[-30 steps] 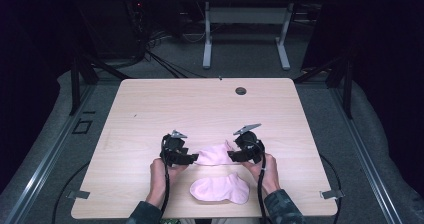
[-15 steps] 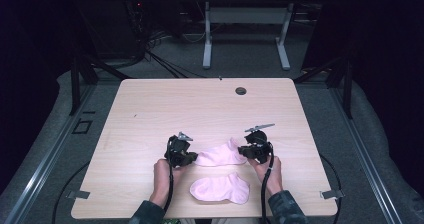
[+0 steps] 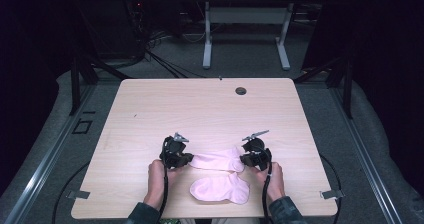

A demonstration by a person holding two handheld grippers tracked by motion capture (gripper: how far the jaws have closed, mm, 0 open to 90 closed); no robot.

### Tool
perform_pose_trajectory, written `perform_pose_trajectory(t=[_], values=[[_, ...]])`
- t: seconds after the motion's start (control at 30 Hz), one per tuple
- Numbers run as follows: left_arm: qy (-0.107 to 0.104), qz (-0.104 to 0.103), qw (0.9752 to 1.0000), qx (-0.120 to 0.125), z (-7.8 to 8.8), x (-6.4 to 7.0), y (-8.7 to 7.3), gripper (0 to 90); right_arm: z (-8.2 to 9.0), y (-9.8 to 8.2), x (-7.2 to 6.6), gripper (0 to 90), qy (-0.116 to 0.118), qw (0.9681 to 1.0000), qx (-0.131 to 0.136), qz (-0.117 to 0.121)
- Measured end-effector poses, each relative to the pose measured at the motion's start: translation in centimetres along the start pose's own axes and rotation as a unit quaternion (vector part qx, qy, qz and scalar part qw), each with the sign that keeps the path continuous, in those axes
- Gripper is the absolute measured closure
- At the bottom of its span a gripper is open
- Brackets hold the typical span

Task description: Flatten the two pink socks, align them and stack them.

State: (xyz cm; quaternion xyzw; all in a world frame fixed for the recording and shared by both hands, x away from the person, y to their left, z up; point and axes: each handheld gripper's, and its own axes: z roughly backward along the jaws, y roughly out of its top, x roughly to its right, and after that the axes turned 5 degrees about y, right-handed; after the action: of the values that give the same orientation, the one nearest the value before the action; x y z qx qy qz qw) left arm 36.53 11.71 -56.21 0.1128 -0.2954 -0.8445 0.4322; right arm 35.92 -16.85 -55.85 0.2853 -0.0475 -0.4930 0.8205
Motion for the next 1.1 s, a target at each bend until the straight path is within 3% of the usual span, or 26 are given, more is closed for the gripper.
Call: perform_pose_trajectory(t=[0.13, 0.27, 0.37, 0.5, 0.6, 0.63, 0.8, 0.93, 1.1], values=[[0.004, -0.004, 1.0000, 0.002, 0.1, 0.0, -0.2, 81.9, 0.1, 0.0, 0.0, 81.8, 0.000, 1.0000, 0.002, -0.002], [0.005, 0.003, 0.9999, 0.014, 0.7, -0.3, -0.2, 58.2, 0.2, -0.1, -0.1, 73.5, -0.009, 1.0000, 0.000, 0.004], [0.013, 0.006, 0.9997, 0.022, 1.1, -0.4, -0.3, 42.5, 0.5, -0.1, 0.0, 63.6, 0.001, 1.0000, 0.004, 0.003], [0.020, 0.007, 0.9993, 0.031, 1.6, -0.5, -0.3, 31.3, 0.9, 0.0, 0.1, 52.4, 0.002, 0.9999, 0.010, 0.010], [0.020, 0.006, 0.9992, 0.034, 2.0, -0.6, -0.3, 25.4, 1.2, 0.1, 0.1, 44.5, 0.007, 0.9998, 0.019, 0.009], [0.018, 0.005, 0.9992, 0.036, 2.3, -0.6, -0.4, 24.4, 1.6, 0.1, 0.1, 34.3, 0.006, 0.9995, 0.025, 0.017], [0.027, 0.000, 0.9987, 0.043, 3.5, -0.8, -0.7, 16.7, 2.8, 0.0, 0.0, 21.5, 0.000, 0.9988, 0.040, 0.029], [0.032, 0.001, 0.9982, 0.051, 4.5, -1.2, -1.3, 14.9, 4.1, -0.4, -0.2, 14.8, 0.008, 0.9977, 0.059, 0.034], [0.043, 0.009, 0.9976, 0.053, 6.0, -2.0, -2.1, 14.9, 5.7, -1.4, -0.1, 9.4, 0.000, 0.9960, 0.081, 0.038]])
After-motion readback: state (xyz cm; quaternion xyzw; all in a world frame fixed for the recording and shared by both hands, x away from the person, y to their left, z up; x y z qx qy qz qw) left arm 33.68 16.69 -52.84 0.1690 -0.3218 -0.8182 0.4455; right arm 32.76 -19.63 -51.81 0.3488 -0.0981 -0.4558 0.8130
